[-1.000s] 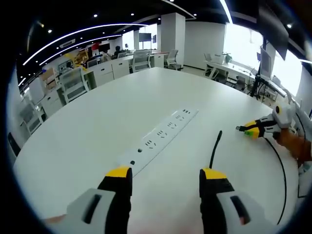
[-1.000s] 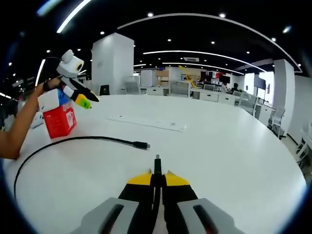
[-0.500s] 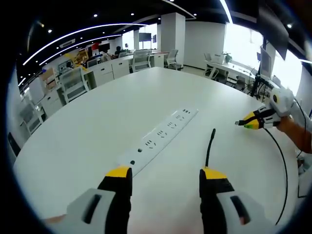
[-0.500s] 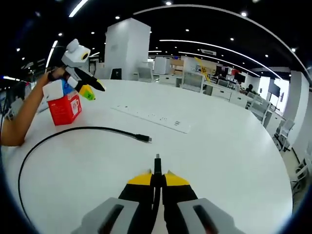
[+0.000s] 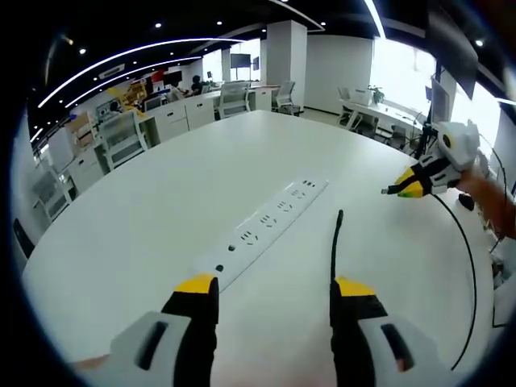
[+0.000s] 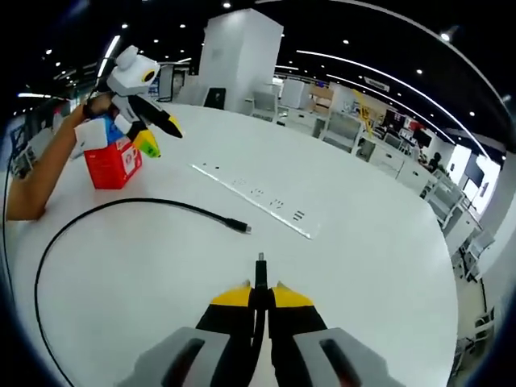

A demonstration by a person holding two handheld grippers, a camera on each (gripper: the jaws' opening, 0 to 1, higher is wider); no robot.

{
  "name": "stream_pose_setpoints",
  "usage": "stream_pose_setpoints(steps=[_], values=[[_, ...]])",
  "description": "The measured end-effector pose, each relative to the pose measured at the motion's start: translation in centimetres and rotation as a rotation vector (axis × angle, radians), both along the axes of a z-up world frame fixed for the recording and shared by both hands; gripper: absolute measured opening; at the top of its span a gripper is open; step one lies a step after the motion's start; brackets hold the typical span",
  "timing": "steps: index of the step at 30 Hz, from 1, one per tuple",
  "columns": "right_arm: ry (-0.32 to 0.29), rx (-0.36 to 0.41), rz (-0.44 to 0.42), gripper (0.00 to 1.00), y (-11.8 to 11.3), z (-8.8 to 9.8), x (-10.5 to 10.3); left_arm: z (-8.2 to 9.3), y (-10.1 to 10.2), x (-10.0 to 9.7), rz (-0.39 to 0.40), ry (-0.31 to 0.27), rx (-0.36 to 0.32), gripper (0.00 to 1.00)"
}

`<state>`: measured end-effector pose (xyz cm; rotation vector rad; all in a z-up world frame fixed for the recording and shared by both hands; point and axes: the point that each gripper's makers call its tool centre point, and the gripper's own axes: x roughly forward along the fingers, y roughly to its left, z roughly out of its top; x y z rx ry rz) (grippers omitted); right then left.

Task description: Find the data cable on the table. Grasp the USB connector end of the cable and insert it into the USB port on the table

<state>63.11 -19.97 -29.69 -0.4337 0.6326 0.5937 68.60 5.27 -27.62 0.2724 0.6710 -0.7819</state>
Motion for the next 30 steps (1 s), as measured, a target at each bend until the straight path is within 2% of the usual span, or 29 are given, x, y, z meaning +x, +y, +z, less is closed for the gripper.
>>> stream_pose_setpoints(steps=[5,14,17,25,30], values=[[0.042,-0.065,0.05,0.09,-0.1,0.6,1.3,0.0,0.0,0.1,0.0,0.001,0.0,0.56],[0.119,-0.201,0.16,0.09,-0.1,0.4,2.8,-0.1,0.0,0.2,0.0,0.004,0.003,0.56],[0.134,-0.228,0.176,0.09,0.0,0.2,3.3,-0.2,0.0,0.2,0.0,0.006,0.007,0.55],[0.171,-0.374,0.253,0.09,-1.1,-0.2,4.7,-0.2,-0.1,0.2,-0.003,0.006,0.007,0.55],[0.2,-0.434,0.287,0.09,-1.5,0.1,5.6,-0.2,-0.1,0.2,-0.002,0.01,0.01,0.55]])
